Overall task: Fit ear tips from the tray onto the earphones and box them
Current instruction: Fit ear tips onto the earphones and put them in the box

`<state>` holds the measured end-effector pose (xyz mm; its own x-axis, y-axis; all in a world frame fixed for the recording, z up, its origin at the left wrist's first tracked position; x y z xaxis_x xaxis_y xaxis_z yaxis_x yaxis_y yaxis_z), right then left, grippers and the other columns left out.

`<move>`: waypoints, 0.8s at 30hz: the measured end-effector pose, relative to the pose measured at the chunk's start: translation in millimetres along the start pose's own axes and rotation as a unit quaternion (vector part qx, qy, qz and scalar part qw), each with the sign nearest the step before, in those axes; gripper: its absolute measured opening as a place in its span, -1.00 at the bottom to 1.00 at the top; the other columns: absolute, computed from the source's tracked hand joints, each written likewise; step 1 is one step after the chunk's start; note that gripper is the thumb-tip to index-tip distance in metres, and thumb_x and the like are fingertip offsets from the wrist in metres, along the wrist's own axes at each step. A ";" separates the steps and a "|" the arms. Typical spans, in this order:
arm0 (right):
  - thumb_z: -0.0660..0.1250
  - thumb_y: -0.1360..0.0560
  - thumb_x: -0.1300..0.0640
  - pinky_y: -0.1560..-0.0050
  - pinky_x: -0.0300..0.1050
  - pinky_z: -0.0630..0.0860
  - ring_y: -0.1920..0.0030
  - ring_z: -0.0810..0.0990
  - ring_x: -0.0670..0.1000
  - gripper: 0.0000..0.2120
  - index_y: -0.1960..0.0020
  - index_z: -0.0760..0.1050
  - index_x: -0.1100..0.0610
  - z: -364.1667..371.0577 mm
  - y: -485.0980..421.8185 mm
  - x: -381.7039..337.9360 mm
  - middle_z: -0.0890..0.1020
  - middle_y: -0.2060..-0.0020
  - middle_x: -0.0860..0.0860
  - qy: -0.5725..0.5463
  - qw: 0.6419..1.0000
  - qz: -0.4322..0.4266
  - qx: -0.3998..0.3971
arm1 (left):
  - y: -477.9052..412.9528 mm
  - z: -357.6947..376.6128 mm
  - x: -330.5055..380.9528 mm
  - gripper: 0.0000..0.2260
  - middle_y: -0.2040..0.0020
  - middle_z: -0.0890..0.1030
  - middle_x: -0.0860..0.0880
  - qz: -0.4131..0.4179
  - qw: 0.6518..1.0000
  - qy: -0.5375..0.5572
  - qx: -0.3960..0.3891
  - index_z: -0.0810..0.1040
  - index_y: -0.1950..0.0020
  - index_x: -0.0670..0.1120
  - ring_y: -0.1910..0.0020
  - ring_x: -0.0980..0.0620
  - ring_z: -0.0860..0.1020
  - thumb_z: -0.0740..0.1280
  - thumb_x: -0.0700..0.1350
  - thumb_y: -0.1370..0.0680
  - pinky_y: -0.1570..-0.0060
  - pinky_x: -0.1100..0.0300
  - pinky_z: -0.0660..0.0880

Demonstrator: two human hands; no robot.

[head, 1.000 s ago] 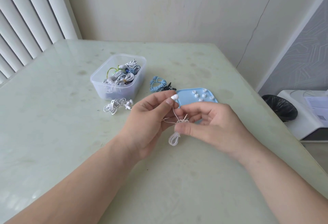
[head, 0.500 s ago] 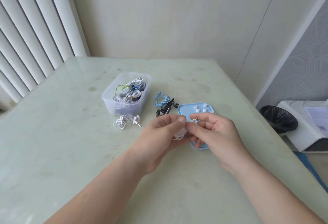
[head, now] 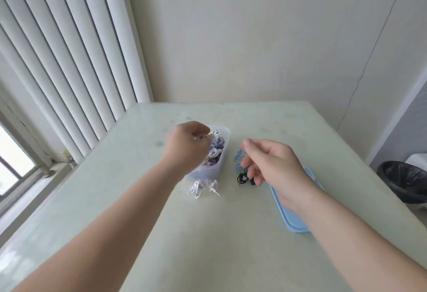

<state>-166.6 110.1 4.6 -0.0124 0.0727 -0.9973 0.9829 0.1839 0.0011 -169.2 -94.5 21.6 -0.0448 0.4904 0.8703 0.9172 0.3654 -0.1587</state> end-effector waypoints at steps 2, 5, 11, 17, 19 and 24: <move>0.35 -0.63 0.01 0.43 -0.14 0.39 0.40 0.51 0.00 -0.79 0.02 0.66 0.14 14.8 -7.1 -0.7 0.64 0.32 0.02 -0.004 1.000 0.014 -0.016 | -27.0 -0.6 -9.6 -0.83 -0.07 0.71 -0.03 0.019 0.993 -0.114 0.011 0.68 -0.14 -0.06 0.01 -0.09 0.65 0.40 -0.16 -0.56 0.00 0.16 0.55; 0.37 -0.62 0.06 0.43 -0.14 0.40 0.40 0.53 0.00 -0.86 0.02 0.65 0.09 27.9 -12.7 2.0 0.66 0.31 0.02 -0.006 0.999 0.023 -0.030 | -42.9 9.5 -22.7 -0.70 -0.20 0.67 -0.09 0.031 0.961 -0.272 -0.042 0.64 -0.27 -0.04 -0.14 -0.14 0.62 0.33 -0.18 -0.56 -0.04 0.15 0.53; 0.37 -0.61 0.11 0.40 -0.11 0.43 0.36 0.55 0.01 -0.90 0.01 0.66 0.08 24.4 -18.3 11.4 0.67 0.32 0.01 0.012 0.999 0.027 -0.024 | -39.2 15.2 -12.9 -0.68 -0.18 0.62 -0.06 0.108 0.901 -0.418 -0.050 0.59 -0.30 0.02 -0.18 -0.16 0.57 0.30 -0.21 -0.58 0.00 0.06 0.56; 0.36 -0.62 0.14 0.39 -0.10 0.44 0.35 0.56 0.02 -0.88 0.01 0.67 0.12 23.0 -13.1 17.1 0.67 0.31 0.03 0.021 0.998 0.040 -0.032 | -31.4 15.7 -20.5 -0.75 -0.11 0.63 -0.17 0.085 0.879 -0.454 -0.121 0.62 -0.18 -0.13 0.04 -0.18 0.58 0.22 -0.24 -0.59 0.17 0.12 0.49; 0.36 -0.62 0.15 0.39 -0.11 0.44 0.36 0.56 0.02 -0.88 0.00 0.67 0.13 24.0 -10.1 18.0 0.67 0.31 0.03 0.022 0.998 0.044 -0.032 | -27.7 13.7 -19.5 -0.71 -0.18 0.63 -0.16 0.083 0.886 -0.434 -0.137 0.61 -0.24 -0.14 0.01 -0.15 0.54 0.20 -0.25 -0.60 0.13 0.11 0.48; 0.36 -0.61 0.16 0.39 -0.09 0.43 0.36 0.55 0.03 -0.88 0.02 0.66 0.14 16.6 -0.2 19.6 0.67 0.30 0.05 0.027 0.998 0.053 -0.026 | 9.2 -6.5 4.2 -0.81 -0.08 0.65 -0.06 0.267 0.913 -0.306 -0.026 0.68 -0.13 -0.08 -0.06 -0.16 0.60 0.31 -0.21 -0.59 0.02 0.01 0.56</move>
<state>-163.9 95.3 -16.2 0.0800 0.1464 -0.9860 0.9686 0.2223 0.1116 -158.3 -94.2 26.8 0.2165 0.9441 0.2485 0.8900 -0.0862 -0.4478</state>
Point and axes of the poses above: each hand's wrist, its own y-axis away from the middle knuckle, its own z-axis out of the palm, x = y × z, the point moved 4 cm from there along -y, towards the middle knuckle
